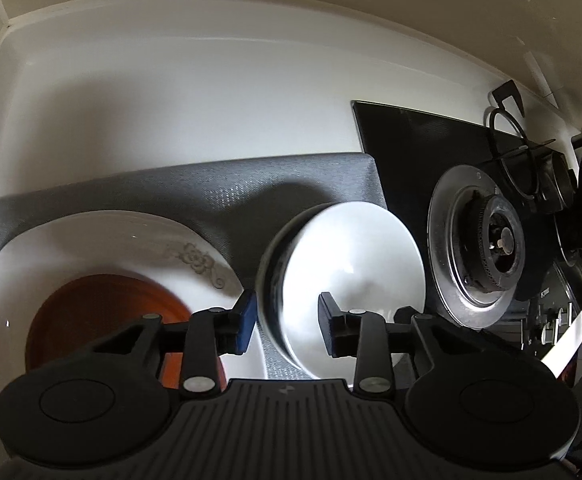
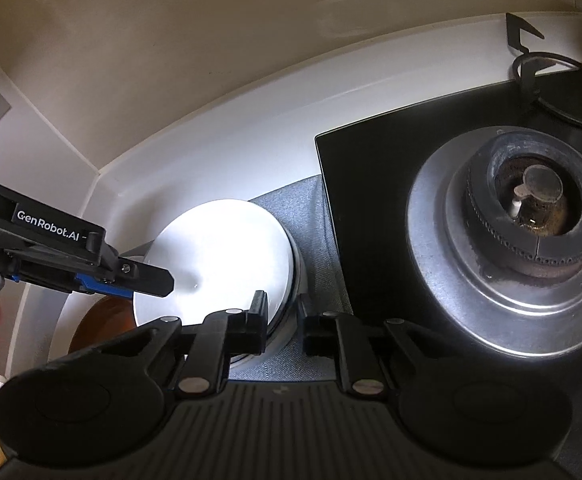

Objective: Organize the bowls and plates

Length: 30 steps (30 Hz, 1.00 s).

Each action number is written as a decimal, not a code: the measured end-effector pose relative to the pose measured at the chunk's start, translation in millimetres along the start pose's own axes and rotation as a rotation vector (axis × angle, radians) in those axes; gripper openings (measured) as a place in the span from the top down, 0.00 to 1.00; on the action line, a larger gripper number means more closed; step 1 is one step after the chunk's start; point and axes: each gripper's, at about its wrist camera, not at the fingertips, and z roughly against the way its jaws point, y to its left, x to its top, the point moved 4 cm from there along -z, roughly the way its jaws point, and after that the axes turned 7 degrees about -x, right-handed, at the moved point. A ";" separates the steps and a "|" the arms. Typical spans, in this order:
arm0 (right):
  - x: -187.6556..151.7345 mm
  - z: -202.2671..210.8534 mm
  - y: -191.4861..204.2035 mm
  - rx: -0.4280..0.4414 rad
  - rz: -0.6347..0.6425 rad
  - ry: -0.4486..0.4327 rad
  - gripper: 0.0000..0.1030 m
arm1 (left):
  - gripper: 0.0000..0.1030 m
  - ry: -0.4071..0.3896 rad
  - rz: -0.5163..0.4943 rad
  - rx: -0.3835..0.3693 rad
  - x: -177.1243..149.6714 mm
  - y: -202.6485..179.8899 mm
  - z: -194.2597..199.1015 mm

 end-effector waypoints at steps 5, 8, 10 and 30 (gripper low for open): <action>-0.9 1.5 -2.2 0.005 -0.023 0.005 0.82 | 0.63 -0.010 -0.052 0.047 1.3 -1.5 -5.1; -0.6 2.1 -4.6 0.025 -0.066 0.011 0.78 | 0.63 -0.013 -0.108 0.069 5.9 -7.7 -13.9; -1.5 2.5 -5.2 0.026 -0.077 0.014 0.74 | 0.63 -0.019 -0.144 0.085 8.6 -11.1 -19.2; -14.8 -10.1 -26.0 0.003 -0.184 0.130 0.64 | 0.59 0.062 -0.255 0.047 -25.2 -32.3 -53.9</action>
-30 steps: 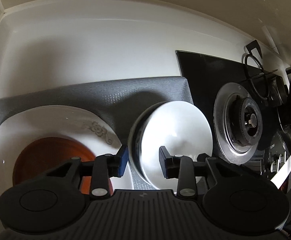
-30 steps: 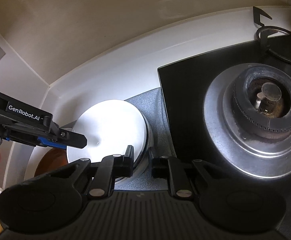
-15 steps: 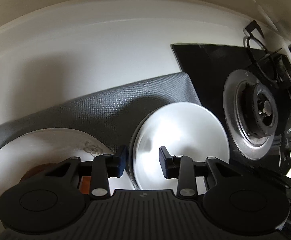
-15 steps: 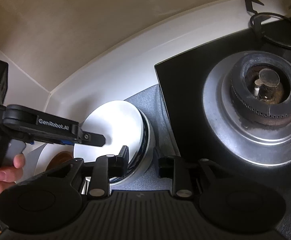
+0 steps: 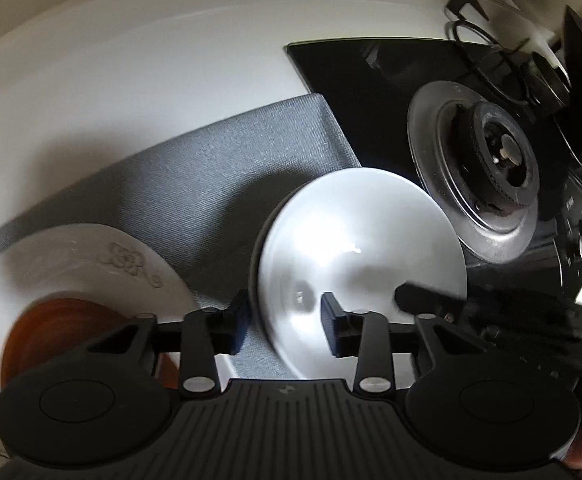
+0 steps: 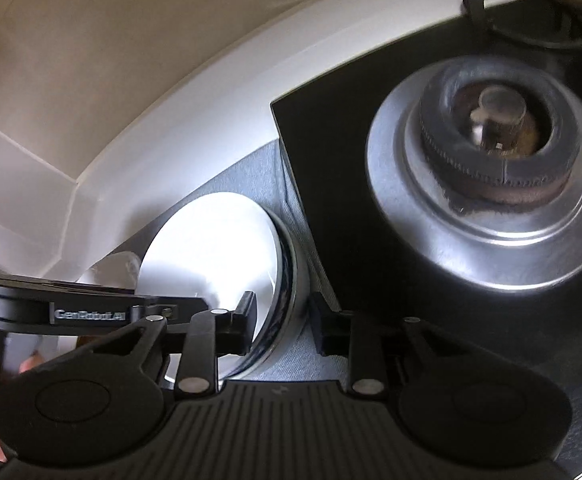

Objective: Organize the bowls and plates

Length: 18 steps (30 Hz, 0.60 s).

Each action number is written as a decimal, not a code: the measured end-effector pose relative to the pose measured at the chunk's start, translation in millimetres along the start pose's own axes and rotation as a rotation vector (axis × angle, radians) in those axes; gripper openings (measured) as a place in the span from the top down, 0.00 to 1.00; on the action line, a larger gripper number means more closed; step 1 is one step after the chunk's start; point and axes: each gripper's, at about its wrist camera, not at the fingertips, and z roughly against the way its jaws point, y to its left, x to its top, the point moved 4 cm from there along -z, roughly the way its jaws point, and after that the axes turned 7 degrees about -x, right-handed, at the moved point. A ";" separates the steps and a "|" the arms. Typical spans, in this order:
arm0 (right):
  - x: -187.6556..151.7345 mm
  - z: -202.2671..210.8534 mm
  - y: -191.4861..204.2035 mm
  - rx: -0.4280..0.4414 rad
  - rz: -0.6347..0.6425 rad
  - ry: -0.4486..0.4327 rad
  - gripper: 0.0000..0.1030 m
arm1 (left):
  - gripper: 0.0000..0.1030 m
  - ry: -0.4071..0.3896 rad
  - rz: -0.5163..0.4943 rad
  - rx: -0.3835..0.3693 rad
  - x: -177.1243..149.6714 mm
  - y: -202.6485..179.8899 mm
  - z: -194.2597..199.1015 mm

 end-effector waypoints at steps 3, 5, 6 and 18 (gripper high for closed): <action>-4.5 -7.9 1.6 0.007 -0.023 -0.020 0.58 | 0.57 0.011 -0.013 0.024 -1.1 -3.8 -10.2; -7.2 -9.7 4.6 -0.037 -0.010 -0.044 0.67 | 0.58 0.010 -0.005 0.031 -1.2 -4.2 -10.7; -8.0 -9.5 6.2 -0.050 -0.002 -0.052 0.69 | 0.60 0.015 0.005 0.035 -2.1 -3.8 -10.6; -12.9 29.1 16.1 -0.039 0.001 -0.087 0.74 | 0.67 -0.010 0.054 0.003 -21.0 -9.1 29.2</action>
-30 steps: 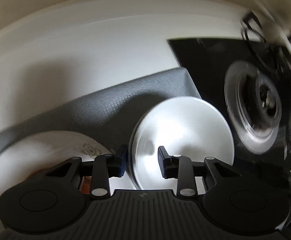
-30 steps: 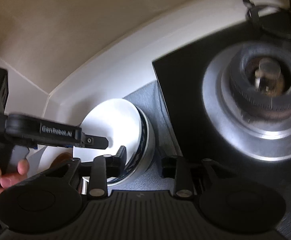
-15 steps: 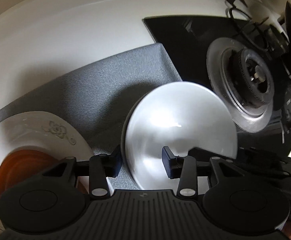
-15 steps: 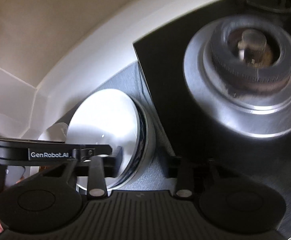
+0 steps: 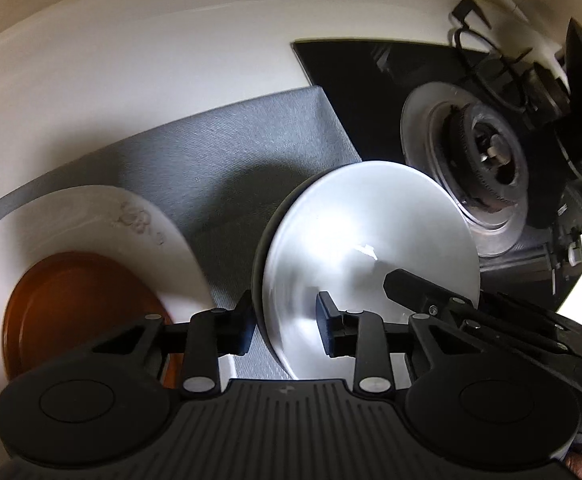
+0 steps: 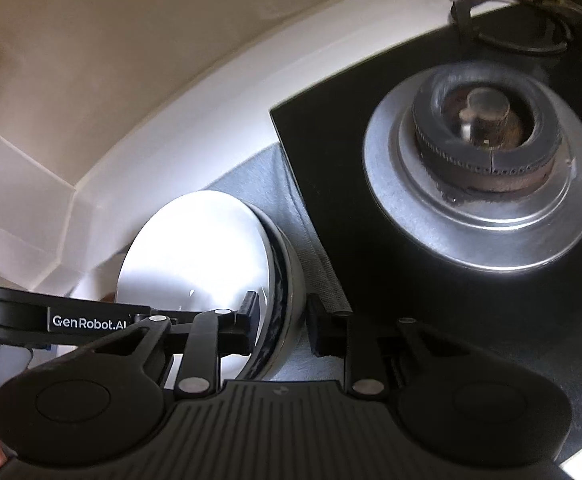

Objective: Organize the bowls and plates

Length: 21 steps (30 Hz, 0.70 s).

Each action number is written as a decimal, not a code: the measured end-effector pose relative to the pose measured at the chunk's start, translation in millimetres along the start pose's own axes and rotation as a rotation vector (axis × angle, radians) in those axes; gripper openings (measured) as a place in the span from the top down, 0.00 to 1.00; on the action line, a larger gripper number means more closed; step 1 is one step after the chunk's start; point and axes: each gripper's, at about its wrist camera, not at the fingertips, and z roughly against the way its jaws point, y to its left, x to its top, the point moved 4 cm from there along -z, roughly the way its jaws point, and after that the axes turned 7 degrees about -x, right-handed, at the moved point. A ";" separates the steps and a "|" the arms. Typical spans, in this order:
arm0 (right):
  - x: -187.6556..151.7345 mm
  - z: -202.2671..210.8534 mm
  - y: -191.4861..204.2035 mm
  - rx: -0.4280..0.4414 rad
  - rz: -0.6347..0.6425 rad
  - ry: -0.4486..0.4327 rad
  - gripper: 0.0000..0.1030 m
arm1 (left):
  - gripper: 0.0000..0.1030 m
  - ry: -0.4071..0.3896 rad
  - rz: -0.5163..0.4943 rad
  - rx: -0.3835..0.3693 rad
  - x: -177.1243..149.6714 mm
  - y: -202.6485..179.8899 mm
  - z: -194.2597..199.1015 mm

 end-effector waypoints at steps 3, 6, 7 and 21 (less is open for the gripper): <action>1.4 13.5 16.2 0.019 0.028 -0.019 0.74 | 0.67 -0.034 0.023 -0.005 -4.8 5.8 22.4; 2.4 25.1 37.8 0.049 0.057 -0.027 0.74 | 0.67 -0.080 0.058 -0.004 -12.8 17.3 49.2; 1.7 28.6 46.9 0.060 0.076 -0.028 0.73 | 0.67 -0.100 0.074 -0.002 -16.9 22.7 58.7; -50.1 31.1 183.2 0.248 0.367 0.100 0.73 | 0.65 -0.255 0.383 0.126 -122.2 115.6 158.2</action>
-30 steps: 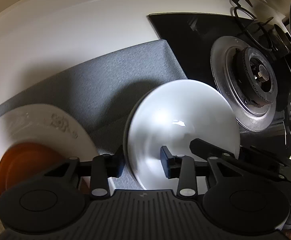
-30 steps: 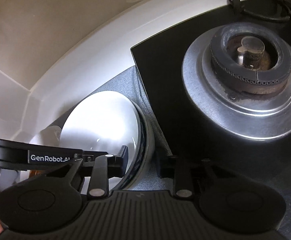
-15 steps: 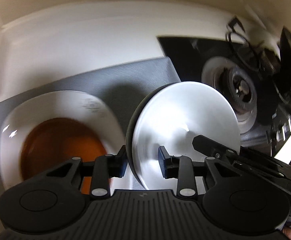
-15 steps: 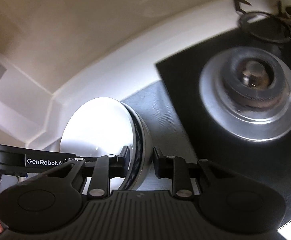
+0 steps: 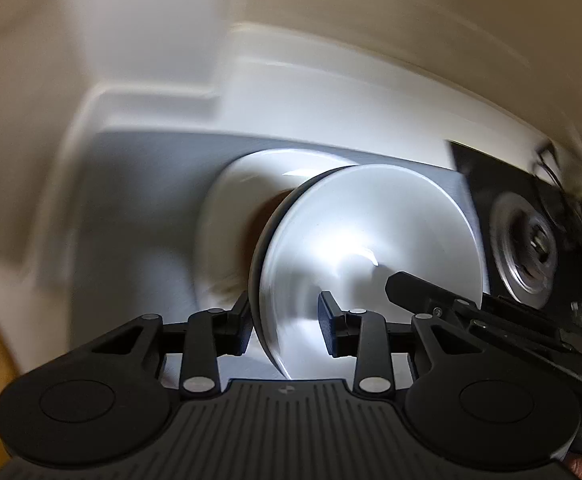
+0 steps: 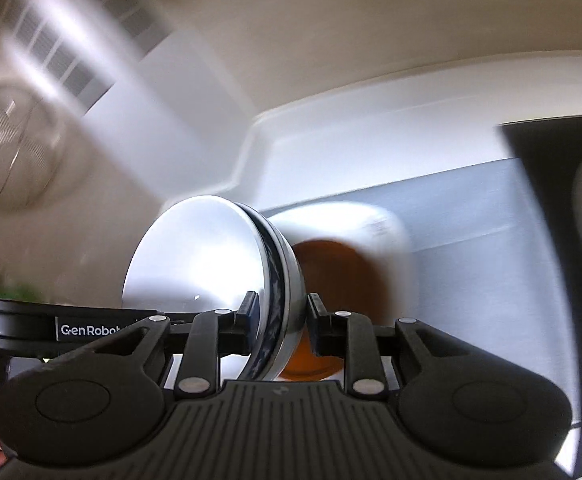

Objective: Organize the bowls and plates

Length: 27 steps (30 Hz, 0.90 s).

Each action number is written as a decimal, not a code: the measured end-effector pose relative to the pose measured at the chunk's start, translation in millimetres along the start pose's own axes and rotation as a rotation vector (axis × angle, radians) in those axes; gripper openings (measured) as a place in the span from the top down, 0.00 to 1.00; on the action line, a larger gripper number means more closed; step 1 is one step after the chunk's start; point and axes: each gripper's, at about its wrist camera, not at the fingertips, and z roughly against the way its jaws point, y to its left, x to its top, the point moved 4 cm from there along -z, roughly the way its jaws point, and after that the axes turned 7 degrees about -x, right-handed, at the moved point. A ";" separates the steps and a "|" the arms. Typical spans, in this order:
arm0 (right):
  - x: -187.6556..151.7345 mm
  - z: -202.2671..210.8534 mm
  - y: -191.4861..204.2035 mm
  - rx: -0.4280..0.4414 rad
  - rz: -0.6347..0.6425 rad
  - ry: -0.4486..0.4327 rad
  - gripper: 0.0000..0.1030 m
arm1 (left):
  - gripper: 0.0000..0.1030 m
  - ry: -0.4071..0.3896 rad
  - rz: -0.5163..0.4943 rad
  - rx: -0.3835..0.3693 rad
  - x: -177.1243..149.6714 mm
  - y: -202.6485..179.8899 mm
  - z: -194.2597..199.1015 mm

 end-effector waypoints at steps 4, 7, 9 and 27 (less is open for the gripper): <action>-10.0 -19.3 38.0 0.066 0.076 0.066 0.73 | 0.65 -0.008 0.123 0.036 -17.6 42.2 15.7; -19.0 -28.1 67.1 0.111 0.125 0.111 0.73 | 0.65 -0.015 0.209 0.057 -31.2 69.1 27.6; -22.2 -32.4 86.7 0.136 0.164 0.127 0.73 | 0.64 -0.023 0.263 0.063 -38.7 84.9 38.4; -50.7 -21.1 163.6 0.261 0.390 0.219 0.73 | 0.65 -0.048 0.503 0.045 -111.7 137.1 101.3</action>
